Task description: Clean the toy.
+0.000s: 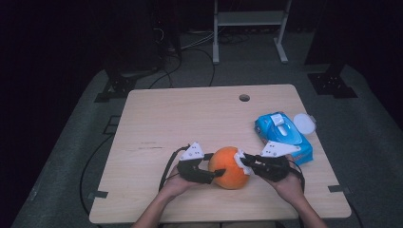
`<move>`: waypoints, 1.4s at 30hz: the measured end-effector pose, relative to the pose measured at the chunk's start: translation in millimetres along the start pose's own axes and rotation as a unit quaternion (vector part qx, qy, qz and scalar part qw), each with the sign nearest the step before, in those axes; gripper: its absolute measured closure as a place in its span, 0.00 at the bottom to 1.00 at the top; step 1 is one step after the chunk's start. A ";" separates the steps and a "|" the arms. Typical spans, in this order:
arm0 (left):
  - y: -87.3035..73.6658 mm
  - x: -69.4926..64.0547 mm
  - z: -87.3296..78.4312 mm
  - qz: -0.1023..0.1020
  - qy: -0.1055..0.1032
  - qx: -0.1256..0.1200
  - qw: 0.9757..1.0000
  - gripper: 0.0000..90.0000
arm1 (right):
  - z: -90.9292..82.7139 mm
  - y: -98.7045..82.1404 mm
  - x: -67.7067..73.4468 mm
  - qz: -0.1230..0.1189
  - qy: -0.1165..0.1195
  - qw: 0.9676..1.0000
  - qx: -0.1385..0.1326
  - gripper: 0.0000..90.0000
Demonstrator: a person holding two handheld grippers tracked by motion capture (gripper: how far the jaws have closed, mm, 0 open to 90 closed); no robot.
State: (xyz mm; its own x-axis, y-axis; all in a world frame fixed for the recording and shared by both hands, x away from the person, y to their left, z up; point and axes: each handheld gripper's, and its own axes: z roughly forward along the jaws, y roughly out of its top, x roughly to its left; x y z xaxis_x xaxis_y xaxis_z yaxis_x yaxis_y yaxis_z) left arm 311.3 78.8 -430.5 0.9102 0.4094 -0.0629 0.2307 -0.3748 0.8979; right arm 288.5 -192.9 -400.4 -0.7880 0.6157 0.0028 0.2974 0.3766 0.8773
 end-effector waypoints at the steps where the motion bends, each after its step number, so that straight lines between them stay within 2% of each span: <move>1: 2.6 -6.3 1.2 0.022 0.002 0.000 1.000 0.38 | -1.9 3.4 4.0 -0.007 0.003 1.000 -0.008 0.88; 3: 5.8 -15.6 3.8 0.049 0.003 0.004 0.999 0.38 | -5.0 12.3 16.5 -0.030 0.013 0.999 -0.018 0.88; 5: 7.8 -22.6 5.6 0.074 0.004 0.013 0.997 0.38 | -4.2 17.8 27.2 -0.053 0.015 0.998 -0.012 0.88; 6: 7.7 -23.6 5.9 0.076 0.004 0.015 0.997 0.37 | -2.9 18.7 30.5 -0.062 0.017 0.998 -0.009 0.88; 8: 6.0 -21.9 5.6 0.067 -0.003 0.014 0.998 0.34 | -2.2 17.3 31.6 -0.070 0.013 0.997 -0.002 0.88; 9: 5.2 -19.0 5.4 0.053 -0.009 0.010 0.999 0.32 | -2.6 16.5 30.3 -0.070 0.012 0.997 -0.001 0.88; 13: 4.5 -12.1 7.0 0.018 -0.023 0.014 0.999 0.23 | -8.1 10.6 14.5 -0.048 -0.002 0.999 -0.001 0.88; 14: 5.0 -10.0 8.9 0.003 -0.021 0.022 1.000 0.18 | -8.9 8.6 10.8 -0.038 -0.004 0.999 0.000 0.88; 15: 5.4 -7.7 12.0 -0.021 -0.018 0.033 0.999 0.11 | -8.7 6.9 8.1 -0.031 -0.003 1.000 0.003 0.88; 16: 4.7 -4.5 15.1 -0.049 -0.023 0.041 0.998 0.08 | -8.1 5.6 6.5 -0.027 -0.001 1.000 0.002 0.88; 17: 3.7 -1.2 17.9 -0.086 -0.031 0.049 0.995 0.08 | -7.6 5.3 6.2 -0.023 0.003 1.000 0.001 0.88; 18: 2.7 1.5 19.4 -0.116 -0.049 0.050 0.991 0.10 | -6.9 6.0 7.3 -0.024 0.002 1.000 0.003 0.88; 19: 2.1 0.3 18.5 -0.116 -0.054 0.039 0.991 0.17 | -5.9 7.2 8.7 -0.027 -0.001 1.000 0.003 0.88; 20: 2.9 -2.5 16.4 -0.097 -0.045 0.032 0.994 0.25 | -5.8 8.5 10.2 -0.029 -0.004 1.000 0.005 0.88; 22: 7.0 -8.4 11.9 -0.069 -0.034 0.016 0.997 0.34 | -8.2 11.5 11.5 -0.035 -0.008 0.999 0.001 0.89; 24: 16.7 -17.4 4.2 -0.011 -0.004 0.001 1.000 0.37 | -14.1 16.0 14.7 -0.046 -0.017 0.999 -0.009 0.89; 25: 20.3 -20.8 2.0 0.011 0.009 0.000 1.000 0.38 | -18.6 19.9 18.9 -0.057 -0.023 0.998 -0.016 0.89; 26: 24.9 -25.5 -0.4 0.042 0.024 0.004 0.999 0.39 | -20.7 22.5 22.0 -0.062 -0.024 0.998 -0.021 0.89; 27: 28.8 -31.8 -1.9 0.075 0.038 0.008 0.996 0.39 | -22.1 25.5 27.4 -0.066 -0.019 0.997 -0.028 0.89; 29: 29.5 -37.8 -1.3 0.105 0.045 0.017 0.993 0.39 | -19.8 30.3 40.0 -0.084 -0.012 0.996 -0.033 0.89; 31: 25.0 -39.2 1.1 0.128 0.037 0.029 0.991 0.39 | -15.4 32.4 47.8 -0.096 -0.003 0.995 -0.031 0.89; 33: 18.8 -38.3 3.4 0.147 0.033 0.042 0.988 0.39 | -12.1 30.8 46.8 -0.100 -0.012 0.995 -0.021 0.88; 34: 16.3 -36.7 3.5 0.147 0.029 0.042 0.988 0.39 | -11.3 28.4 42.1 -0.094 -0.016 0.995 -0.018 0.88; 36: 13.1 -30.9 3.1 0.135 0.025 0.043 0.990 0.39 | -12.3 21.8 27.4 -0.073 -0.025 0.997 -0.016 0.88; 38: 11.0 -24.7 3.6 0.106 0.020 0.038 0.993 0.33 | -13.5 14.7 13.5 -0.050 -0.039 0.998 -0.011 0.88; 40: 11.9 -18.4 5.0 0.056 0.003 0.031 0.998 0.21 | -13.4 8.8 4.3 -0.030 -0.041 0.999 -0.008 0.88; 41: 13.2 -16.1 5.6 0.030 -0.009 0.026 0.999 0.16 | -12.7 7.5 3.0 -0.023 -0.038 0.999 -0.010 0.89; 42: 14.8 -15.4 6.6 0.006 -0.011 0.023 1.000 0.13 | -11.7 7.5 4.8 -0.022 -0.034 0.999 -0.008 0.89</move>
State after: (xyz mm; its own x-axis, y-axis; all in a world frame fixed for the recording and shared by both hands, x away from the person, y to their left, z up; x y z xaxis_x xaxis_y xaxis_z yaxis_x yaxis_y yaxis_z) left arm 303.0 61.5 -419.2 0.9203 0.3860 -0.0629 0.2349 -0.4169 0.8780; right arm 280.6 -195.2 -388.1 -0.7618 0.6444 -0.0671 0.2546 0.3929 0.8836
